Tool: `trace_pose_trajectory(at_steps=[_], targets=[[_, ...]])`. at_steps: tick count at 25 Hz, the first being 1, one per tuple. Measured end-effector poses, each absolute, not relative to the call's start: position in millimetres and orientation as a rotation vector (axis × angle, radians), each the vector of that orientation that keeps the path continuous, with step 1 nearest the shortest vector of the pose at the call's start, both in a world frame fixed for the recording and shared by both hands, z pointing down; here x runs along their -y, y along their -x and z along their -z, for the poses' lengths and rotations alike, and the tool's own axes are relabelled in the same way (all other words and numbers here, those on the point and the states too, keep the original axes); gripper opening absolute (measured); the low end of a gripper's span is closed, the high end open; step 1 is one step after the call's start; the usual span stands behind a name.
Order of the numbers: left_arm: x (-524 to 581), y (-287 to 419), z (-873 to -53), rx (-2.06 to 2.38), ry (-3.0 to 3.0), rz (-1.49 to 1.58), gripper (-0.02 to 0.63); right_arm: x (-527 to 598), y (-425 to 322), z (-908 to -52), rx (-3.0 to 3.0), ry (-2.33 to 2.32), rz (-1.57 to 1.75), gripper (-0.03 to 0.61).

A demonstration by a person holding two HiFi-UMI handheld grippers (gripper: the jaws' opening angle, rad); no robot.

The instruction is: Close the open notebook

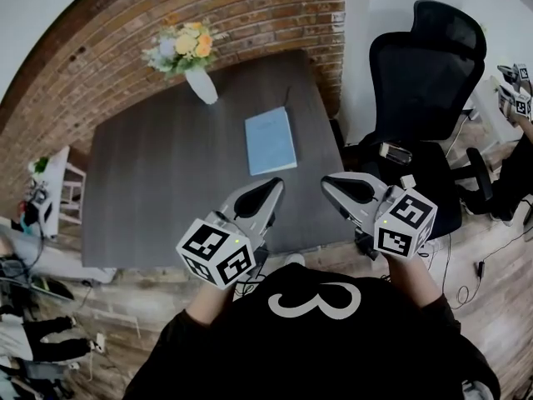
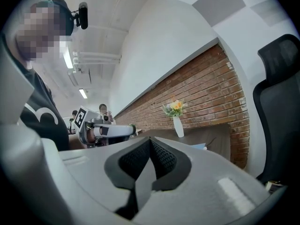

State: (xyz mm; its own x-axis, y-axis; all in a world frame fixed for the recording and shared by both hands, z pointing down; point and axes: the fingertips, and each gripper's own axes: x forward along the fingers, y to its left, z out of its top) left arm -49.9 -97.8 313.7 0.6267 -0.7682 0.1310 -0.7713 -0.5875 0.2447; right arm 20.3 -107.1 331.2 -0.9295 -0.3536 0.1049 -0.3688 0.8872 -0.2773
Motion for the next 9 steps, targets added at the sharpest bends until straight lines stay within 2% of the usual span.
trace_pose_trajectory(at_steps=[9], targets=[[105.2, 52.1, -312.7, 1.253, -2.587, -0.028, 0.015, 112.2, -18.5, -323.0, 2.993, -0.575, -0.407, 0.000]])
